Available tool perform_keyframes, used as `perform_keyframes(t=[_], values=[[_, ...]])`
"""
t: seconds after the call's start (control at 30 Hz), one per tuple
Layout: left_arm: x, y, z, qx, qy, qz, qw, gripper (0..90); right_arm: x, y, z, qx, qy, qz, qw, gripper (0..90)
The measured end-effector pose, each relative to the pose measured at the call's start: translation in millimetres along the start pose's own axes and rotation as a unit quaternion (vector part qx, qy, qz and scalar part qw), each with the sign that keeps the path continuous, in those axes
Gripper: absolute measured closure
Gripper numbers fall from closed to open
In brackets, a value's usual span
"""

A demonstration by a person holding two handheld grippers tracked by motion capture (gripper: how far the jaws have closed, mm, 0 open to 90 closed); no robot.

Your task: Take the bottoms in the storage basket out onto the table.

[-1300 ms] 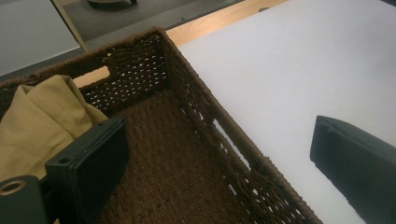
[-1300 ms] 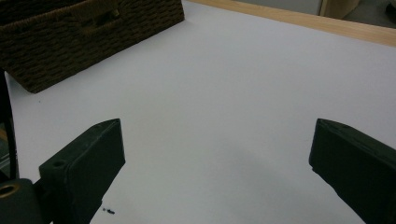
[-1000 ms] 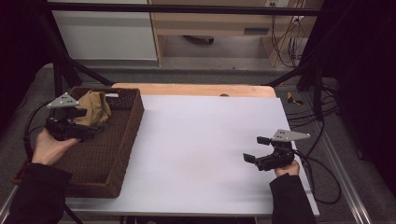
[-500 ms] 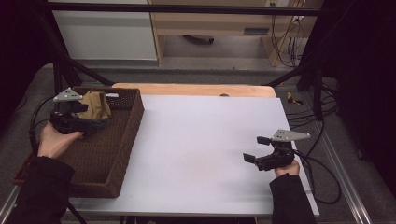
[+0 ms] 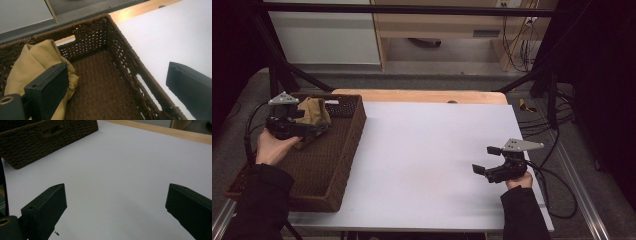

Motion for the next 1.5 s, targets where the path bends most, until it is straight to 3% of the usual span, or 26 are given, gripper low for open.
perform_keyframes(t=[0.43,0.6,1.1,1.5], values=[[8.1,-10.2,-21.0,-0.015,0.023,-0.01,0.9996,4.2,0.3,-0.5,0.4,-0.001,-0.001,-0.002,1.0,4.1],[9.3,-13.6,-28.6,-0.01,0.031,-0.02,0.9993,4.2,0.5,-1.0,0.5,-0.001,-0.002,-0.003,1.0,4.1],[9.8,-23.7,-51.3,-0.018,0.052,-0.035,0.9979,4.2,0.8,-1.3,0.3,-0.002,-0.001,-0.003,1.0,4.1],[25.9,-38.5,-60.6,-0.018,0.062,-0.054,0.9965,4.4,1.5,-2.0,0.7,-0.002,-0.001,-0.004,1.0,4.1]])
Point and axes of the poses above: each handheld gripper's, and its own axes: x roughly forward along the jaws, y roughly out of its top, z roughly to its right, the point moved 9 cm from there along x, roughly forward along the jaws, and after that the axes turned 14 degrees about z, right-handed, at the moved point
